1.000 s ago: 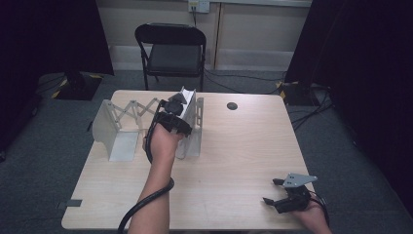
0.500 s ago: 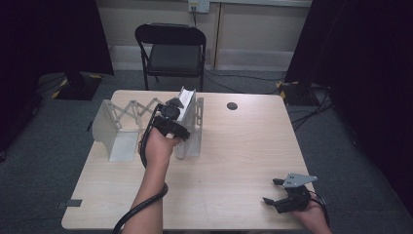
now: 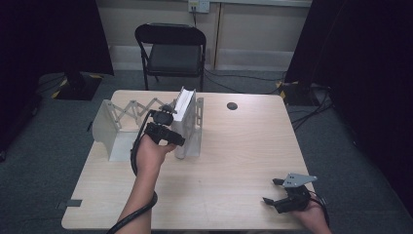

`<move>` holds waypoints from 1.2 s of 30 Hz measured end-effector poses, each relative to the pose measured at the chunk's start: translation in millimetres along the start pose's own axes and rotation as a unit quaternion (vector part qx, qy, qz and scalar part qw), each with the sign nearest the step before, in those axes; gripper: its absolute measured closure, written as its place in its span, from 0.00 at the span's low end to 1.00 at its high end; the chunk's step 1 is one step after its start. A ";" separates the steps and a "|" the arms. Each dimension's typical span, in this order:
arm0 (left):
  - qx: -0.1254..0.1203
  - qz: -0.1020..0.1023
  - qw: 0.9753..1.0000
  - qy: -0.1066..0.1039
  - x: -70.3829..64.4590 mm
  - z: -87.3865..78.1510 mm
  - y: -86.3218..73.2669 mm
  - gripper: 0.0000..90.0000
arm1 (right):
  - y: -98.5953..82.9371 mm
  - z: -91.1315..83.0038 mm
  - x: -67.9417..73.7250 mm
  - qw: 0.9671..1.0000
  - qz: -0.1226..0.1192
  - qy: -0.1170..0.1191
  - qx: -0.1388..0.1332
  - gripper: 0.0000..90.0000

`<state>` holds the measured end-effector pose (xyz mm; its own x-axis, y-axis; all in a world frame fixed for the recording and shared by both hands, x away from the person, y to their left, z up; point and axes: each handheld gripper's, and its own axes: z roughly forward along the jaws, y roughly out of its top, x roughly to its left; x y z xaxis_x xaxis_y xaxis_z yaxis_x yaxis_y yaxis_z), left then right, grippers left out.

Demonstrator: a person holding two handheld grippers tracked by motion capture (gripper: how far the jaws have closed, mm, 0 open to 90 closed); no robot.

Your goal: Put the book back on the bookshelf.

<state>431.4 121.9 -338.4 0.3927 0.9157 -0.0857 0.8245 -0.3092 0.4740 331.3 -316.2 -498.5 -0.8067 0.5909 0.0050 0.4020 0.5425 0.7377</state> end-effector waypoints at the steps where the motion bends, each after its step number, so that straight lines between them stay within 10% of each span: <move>1: -0.001 0.000 1.000 0.001 0.9 -0.3 -1.5 0.25 | 0.0 0.0 -0.1 1.000 0.000 0.000 0.000 0.18; 36: -0.029 0.020 0.999 -0.033 -7.9 17.2 -35.6 0.17 | -0.1 -0.1 0.0 1.000 0.000 0.001 0.001 0.18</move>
<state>405.9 121.2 -369.7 0.4526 0.8832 -0.1230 0.7835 -0.3280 0.5277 331.3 -316.3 -498.5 -0.8075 0.5898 0.0053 0.4019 0.5437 0.7368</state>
